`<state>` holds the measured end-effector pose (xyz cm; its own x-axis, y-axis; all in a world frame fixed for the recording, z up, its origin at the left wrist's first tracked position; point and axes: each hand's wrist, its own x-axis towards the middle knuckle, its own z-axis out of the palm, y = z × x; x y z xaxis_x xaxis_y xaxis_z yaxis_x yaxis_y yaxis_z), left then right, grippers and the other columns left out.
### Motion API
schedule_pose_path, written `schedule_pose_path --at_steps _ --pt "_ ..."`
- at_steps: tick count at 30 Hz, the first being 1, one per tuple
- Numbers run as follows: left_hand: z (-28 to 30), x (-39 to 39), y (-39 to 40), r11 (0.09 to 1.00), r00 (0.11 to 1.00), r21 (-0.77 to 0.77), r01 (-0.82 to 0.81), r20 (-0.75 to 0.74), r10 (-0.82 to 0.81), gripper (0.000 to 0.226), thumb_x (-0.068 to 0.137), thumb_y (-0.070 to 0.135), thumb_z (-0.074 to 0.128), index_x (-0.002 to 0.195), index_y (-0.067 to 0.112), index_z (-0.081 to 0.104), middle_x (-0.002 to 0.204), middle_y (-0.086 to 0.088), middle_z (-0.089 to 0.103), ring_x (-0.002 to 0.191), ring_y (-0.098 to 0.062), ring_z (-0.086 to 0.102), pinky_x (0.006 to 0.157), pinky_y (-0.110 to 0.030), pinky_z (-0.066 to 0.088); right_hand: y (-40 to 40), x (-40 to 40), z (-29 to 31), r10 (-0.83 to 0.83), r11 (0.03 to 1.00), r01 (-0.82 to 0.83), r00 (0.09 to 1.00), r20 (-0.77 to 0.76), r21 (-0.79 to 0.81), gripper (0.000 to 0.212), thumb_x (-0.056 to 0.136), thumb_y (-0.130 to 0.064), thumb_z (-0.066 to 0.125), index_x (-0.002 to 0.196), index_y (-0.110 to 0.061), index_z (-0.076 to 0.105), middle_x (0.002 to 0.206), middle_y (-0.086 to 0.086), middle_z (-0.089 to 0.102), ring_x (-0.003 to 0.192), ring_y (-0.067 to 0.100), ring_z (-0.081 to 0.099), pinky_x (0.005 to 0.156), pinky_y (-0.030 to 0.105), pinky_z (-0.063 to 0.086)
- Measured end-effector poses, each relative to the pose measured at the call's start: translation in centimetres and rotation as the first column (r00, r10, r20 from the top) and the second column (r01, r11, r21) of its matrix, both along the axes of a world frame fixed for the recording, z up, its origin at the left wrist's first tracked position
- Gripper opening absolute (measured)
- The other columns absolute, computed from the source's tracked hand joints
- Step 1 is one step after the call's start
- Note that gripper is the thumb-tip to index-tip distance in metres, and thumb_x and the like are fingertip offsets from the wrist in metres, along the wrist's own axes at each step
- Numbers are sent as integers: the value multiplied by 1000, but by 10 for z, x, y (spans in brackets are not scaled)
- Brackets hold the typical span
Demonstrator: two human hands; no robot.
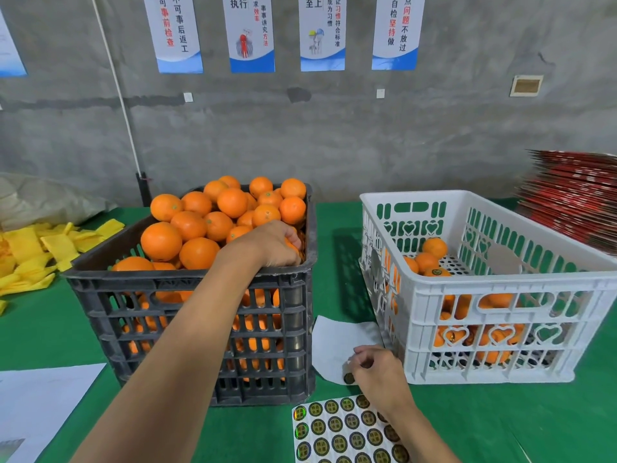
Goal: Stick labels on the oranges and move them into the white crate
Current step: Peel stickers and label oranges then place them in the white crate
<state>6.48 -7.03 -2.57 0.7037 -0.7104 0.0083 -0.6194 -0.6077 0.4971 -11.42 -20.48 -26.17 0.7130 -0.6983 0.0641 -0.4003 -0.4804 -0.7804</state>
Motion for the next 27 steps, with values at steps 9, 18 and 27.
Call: schedule_pose_path --at_steps 9,18,27 --pt "-4 6 -2 993 998 -111 -47 34 51 31 84 21 76 112 26 64 98 3 56 85 -16 56 59 -21 41 5 -4 12 -118 985 128 990 82 -117 15 103 -20 54 101 -15 68 90 2 76 74 11 69 71 22 57" --pt "2 11 -4 661 991 -739 -129 -108 73 36 91 39 71 120 20 63 100 -3 63 85 -18 71 64 -37 62 33 46 176 8 897 257 804 595 -359 11 103 -29 56 101 -24 66 98 -11 63 79 1 58 67 16 40" --pt "10 1 -9 504 922 -853 -131 -292 -255 32 104 41 54 99 16 74 91 1 78 91 -19 76 70 -34 63 31 80 240 73 601 414 823 563 -683 16 101 -25 57 99 -17 71 92 3 67 79 26 65 62 38 52"
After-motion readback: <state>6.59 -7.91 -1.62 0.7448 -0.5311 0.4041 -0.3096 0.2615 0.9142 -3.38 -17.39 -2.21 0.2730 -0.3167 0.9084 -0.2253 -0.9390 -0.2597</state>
